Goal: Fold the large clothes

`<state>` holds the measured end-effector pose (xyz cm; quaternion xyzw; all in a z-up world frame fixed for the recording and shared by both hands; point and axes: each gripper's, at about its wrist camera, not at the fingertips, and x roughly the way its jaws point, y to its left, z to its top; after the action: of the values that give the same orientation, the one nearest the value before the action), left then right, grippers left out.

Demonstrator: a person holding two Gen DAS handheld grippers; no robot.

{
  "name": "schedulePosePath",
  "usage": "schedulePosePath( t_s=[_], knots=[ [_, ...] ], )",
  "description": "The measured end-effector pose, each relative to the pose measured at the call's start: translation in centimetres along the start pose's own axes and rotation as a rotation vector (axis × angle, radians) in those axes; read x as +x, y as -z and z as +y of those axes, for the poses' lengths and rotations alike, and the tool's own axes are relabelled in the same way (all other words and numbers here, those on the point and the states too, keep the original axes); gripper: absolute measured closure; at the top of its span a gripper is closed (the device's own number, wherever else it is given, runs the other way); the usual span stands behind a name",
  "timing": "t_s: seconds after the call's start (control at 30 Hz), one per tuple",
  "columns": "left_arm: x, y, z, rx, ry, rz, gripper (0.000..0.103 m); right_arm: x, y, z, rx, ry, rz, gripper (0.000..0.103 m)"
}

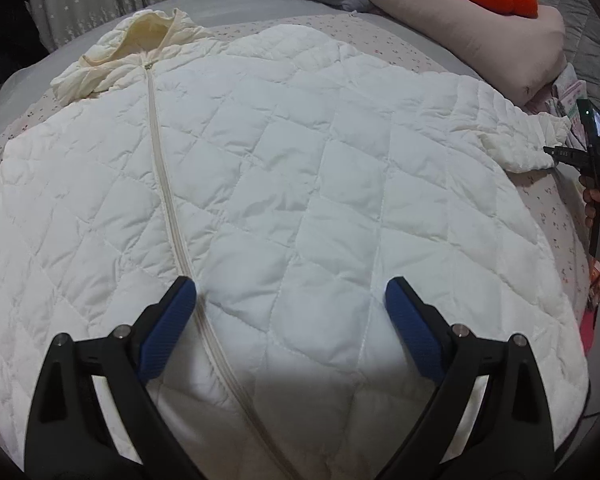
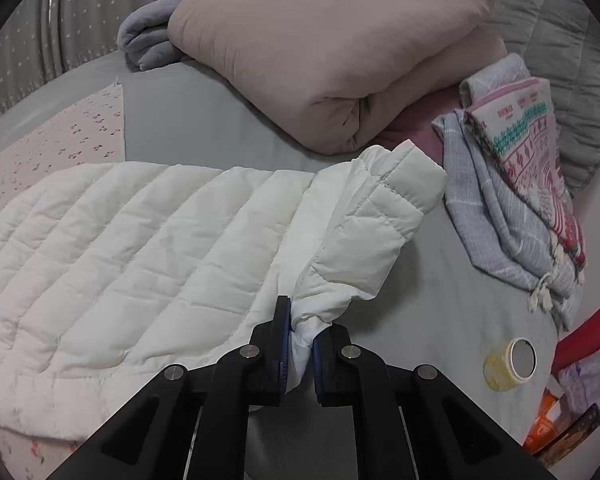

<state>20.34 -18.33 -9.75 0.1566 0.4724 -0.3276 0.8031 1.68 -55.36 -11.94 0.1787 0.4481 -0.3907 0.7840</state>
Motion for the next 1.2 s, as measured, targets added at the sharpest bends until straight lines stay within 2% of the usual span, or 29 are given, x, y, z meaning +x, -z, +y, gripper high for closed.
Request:
schedulePosePath(
  t_s=[0.03,0.1,0.13,0.17,0.2,0.3,0.43,0.5,0.53,0.57,0.6,0.63,0.67,0.73,0.8,0.83,0.87,0.97,1.03,1.1,1.17,1.2],
  knots=[
    [-0.5,-0.8,0.0,0.010,0.006,0.011,0.007,-0.4,0.1,-0.9,0.026,-0.047,0.018,0.086],
    [-1.4,-3.1,0.1,0.036,-0.016,0.014,0.007,-1.6,0.2,-3.0,0.094,-0.135,0.034,0.068],
    [-1.6,-4.3,0.2,0.047,-0.029,0.005,0.007,-2.3,0.2,-4.4,0.138,-0.175,0.023,0.046],
    [-1.7,-5.6,0.3,0.057,-0.041,-0.009,0.007,-2.9,0.1,-5.6,0.177,-0.204,0.005,0.028],
    [-1.6,-7.0,0.4,0.067,-0.057,-0.028,0.007,-3.7,-0.2,-7.0,0.217,-0.232,-0.022,0.025],
    [0.0,-10.5,0.5,0.055,-0.059,-0.053,0.007,-4.7,-1.4,-9.1,0.239,-0.261,-0.059,0.024],
    [3.8,-13.9,0.1,0.015,-0.034,-0.088,0.007,-2.3,-3.4,-8.7,0.183,-0.184,-0.015,0.024],
    [5.3,-15.1,-0.8,0.022,-0.034,-0.131,0.007,-0.3,-4.1,-8.3,0.177,-0.169,0.009,0.028],
    [6.0,-15.7,-1.0,0.024,-0.033,-0.152,0.010,0.7,-4.2,-8.0,0.174,-0.147,0.016,0.040],
    [6.7,-16.3,-1.3,0.022,-0.029,-0.173,0.016,1.6,-4.3,-7.7,0.163,-0.125,0.022,0.060],
    [7.4,-16.8,-1.3,0.015,-0.019,-0.193,0.020,2.4,-4.1,-7.2,0.144,-0.115,0.025,0.072],
    [8.0,-17.3,-1.2,0.005,-0.008,-0.212,0.032,2.7,-3.8,-6.7,0.111,-0.116,0.016,0.087],
    [8.7,-17.7,-1.0,-0.013,0.002,-0.224,0.041,2.3,-3.6,-5.9,0.052,-0.083,-0.009,0.093],
    [10.8,-18.2,0.0,-0.062,0.006,-0.208,0.047,1.0,-2.6,-4.3,-0.069,0.037,-0.063,0.096],
    [13.2,-18.0,0.9,-0.098,-0.004,-0.176,0.047,0.7,-1.5,-4.9,-0.069,0.109,-0.065,0.096],
    [13.6,-17.8,0.9,-0.102,-0.004,-0.184,0.047,1.3,-0.9,-5.6,-0.053,0.113,-0.040,0.096],
    [13.6,-17.9,0.7,-0.093,-0.019,-0.189,0.047,1.9,-0.4,-5.9,-0.046,0.109,-0.023,0.097],
    [13.5,-18.0,0.0,-0.068,-0.055,-0.181,0.047,1.8,-0.1,-4.3,-0.124,0.199,-0.048,0.095],
    [13.1,-18.0,-0.3,-0.056,-0.066,-0.182,0.047,1.1,-0.6,-4.3,-0.083,0.192,-0.053,0.090],
    [12.1,-17.8,-0.5,-0.042,-0.078,-0.180,0.046,-0.2,-1.4,-4.8,-0.028,0.176,-0.073,0.075],
    [10.7,-17.2,-0.5,-0.032,-0.068,-0.180,0.034,-2.5,-1.7,-4.9,0.000,0.167,-0.136,0.042],
    [9.8,-16.8,-0.4,-0.030,-0.064,-0.183,0.031,-3.9,-1.8,-4.6,-0.004,0.154,-0.170,0.037]
  ],
)
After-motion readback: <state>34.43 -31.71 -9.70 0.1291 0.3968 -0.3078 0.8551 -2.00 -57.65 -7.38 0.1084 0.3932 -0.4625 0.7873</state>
